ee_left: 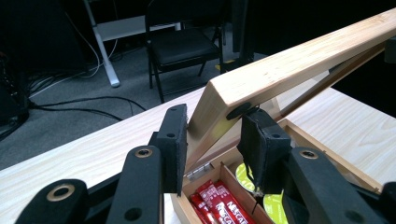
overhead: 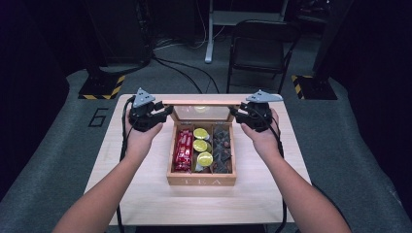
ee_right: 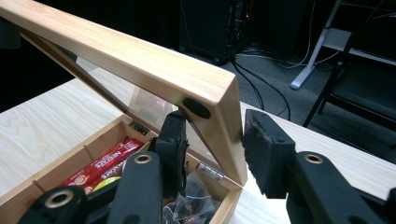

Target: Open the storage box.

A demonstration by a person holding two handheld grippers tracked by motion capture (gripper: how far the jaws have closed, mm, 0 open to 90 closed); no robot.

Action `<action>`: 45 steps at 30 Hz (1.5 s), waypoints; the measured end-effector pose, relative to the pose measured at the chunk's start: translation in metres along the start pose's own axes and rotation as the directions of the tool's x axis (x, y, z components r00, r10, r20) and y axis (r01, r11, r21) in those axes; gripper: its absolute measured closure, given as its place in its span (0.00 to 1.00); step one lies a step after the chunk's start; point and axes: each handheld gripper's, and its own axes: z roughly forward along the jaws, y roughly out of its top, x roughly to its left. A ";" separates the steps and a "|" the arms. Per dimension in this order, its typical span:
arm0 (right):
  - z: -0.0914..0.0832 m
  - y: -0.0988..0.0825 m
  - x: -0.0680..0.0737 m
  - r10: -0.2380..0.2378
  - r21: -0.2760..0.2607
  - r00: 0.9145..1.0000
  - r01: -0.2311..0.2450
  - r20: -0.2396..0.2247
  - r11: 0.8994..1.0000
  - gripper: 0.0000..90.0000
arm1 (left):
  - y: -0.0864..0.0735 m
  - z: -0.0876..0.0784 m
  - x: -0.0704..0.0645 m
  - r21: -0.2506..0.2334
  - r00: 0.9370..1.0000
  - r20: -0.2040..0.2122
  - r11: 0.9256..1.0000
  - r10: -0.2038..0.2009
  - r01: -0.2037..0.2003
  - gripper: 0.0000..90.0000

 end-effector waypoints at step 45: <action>0.027 0.002 -0.009 0.008 0.029 1.000 -0.009 0.028 1.000 0.57 | 0.003 0.030 0.017 0.003 0.998 -0.010 0.998 -0.060 0.060 0.70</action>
